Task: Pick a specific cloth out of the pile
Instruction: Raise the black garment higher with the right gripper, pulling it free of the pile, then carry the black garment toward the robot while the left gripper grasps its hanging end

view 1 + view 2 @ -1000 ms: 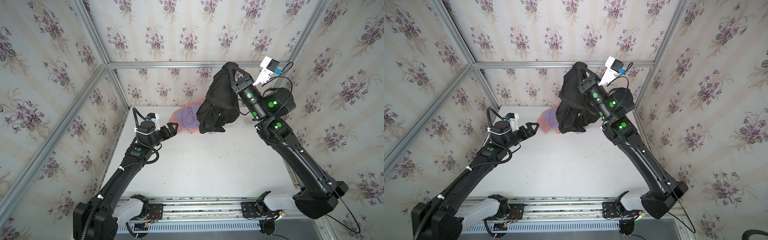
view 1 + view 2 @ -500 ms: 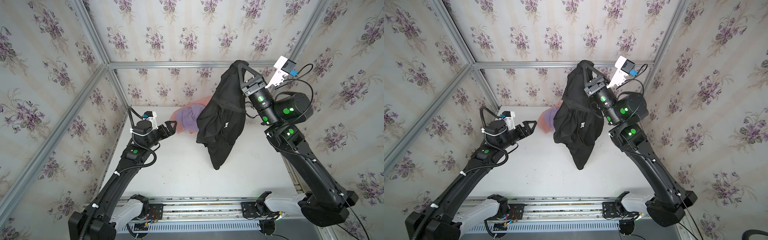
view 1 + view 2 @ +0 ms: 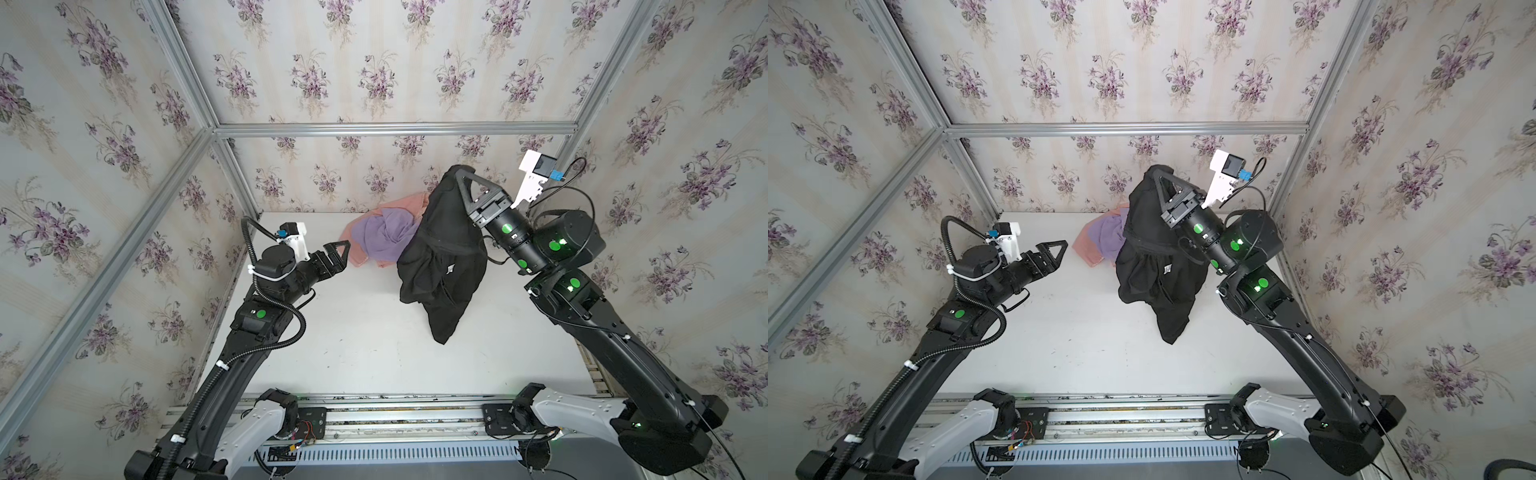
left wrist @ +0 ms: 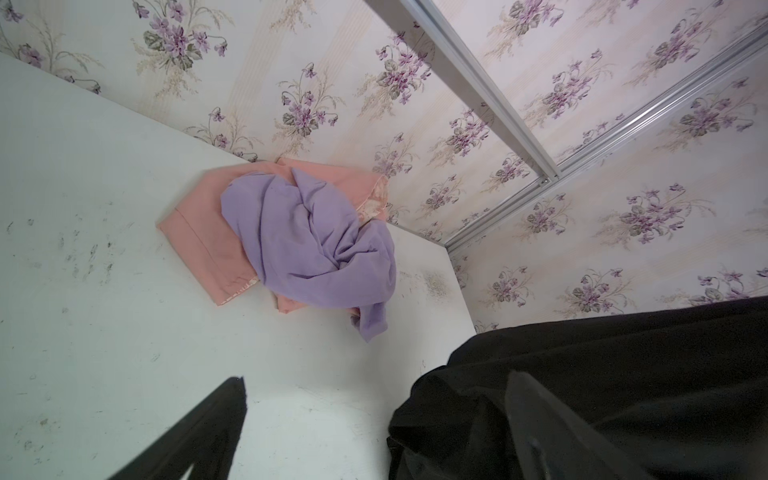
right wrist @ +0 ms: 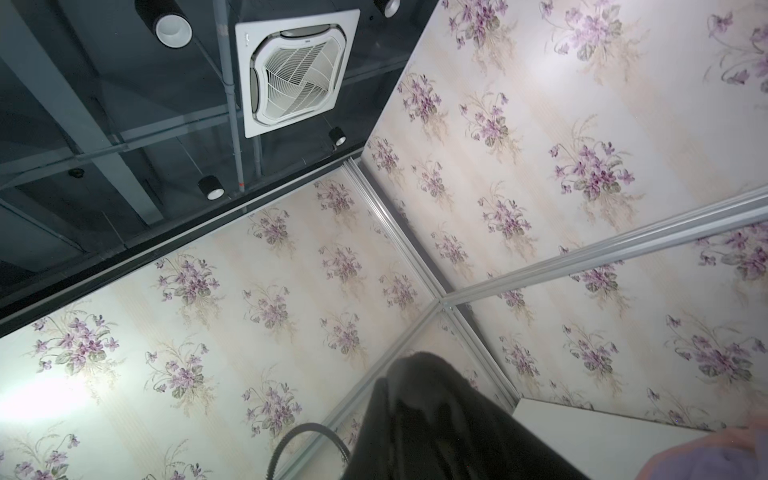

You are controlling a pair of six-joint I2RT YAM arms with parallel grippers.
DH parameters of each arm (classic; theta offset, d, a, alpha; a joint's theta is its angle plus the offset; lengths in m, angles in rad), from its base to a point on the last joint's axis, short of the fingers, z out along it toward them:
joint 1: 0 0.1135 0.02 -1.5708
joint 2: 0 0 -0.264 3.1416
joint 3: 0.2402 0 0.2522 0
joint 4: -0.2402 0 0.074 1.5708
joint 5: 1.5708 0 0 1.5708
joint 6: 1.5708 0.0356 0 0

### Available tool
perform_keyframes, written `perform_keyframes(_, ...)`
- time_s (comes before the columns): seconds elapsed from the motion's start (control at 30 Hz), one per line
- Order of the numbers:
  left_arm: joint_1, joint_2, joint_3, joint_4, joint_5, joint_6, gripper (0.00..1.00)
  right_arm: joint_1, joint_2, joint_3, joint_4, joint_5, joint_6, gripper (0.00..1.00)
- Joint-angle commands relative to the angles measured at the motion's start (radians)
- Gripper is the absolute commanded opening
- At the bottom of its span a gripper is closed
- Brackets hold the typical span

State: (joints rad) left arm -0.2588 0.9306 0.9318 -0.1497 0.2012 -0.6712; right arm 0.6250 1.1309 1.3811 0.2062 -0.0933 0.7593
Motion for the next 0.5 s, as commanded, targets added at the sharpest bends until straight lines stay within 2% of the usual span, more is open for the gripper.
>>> perform_keyframes(0.0, -0.001, -0.029, 0.003, 0.002, -0.008, 0.006, 1.00, 0.008, -0.027, -0.055, 0.031, -0.024, 0.033, 0.00)
perform_keyframes(0.27, -0.002, -0.056, -0.014, 0.001, 0.003, 0.015, 1.00, 0.069, -0.043, -0.215, 0.002, -0.041, 0.081, 0.00)
perform_keyframes(0.33, -0.002, -0.049, -0.007, 0.001, 0.029, 0.022, 1.00, 0.077, -0.033, -0.256, 0.009, -0.051, 0.107, 0.00)
perform_keyframes(0.47, -0.012, -0.044, 0.008, 0.012, 0.160, 0.086, 1.00, 0.085, -0.009, -0.271, -0.044, -0.112, 0.115, 0.00)
